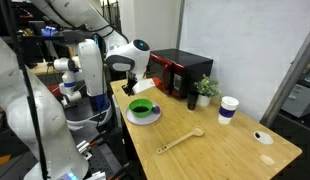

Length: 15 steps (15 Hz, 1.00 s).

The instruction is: Pick up a strawberry and put it in the green bowl

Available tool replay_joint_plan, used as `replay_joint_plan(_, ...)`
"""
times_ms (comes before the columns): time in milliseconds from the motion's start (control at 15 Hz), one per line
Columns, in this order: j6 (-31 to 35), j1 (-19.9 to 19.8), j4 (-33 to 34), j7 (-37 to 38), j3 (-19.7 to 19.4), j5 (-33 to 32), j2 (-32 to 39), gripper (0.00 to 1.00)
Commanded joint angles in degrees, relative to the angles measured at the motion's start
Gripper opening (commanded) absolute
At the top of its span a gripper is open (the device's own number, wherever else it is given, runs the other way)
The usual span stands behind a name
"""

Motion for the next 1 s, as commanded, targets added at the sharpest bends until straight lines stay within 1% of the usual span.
replay_joint_plan(0,0.81,1.15,0.89,6.91,-0.56,0.63,-1.18,0.23)
replay_joint_plan(467,1.50,1.63,4.04,23.17,0.30,-1.35,0.26,0.23)
replay_joint_plan(800,1.88,2.24,4.79,35.95,1.23,-6.37,1.26,0.23)
replay_joint_plan(933,1.39,2.89,5.05,39.37,0.97,-8.11,1.61,0.23)
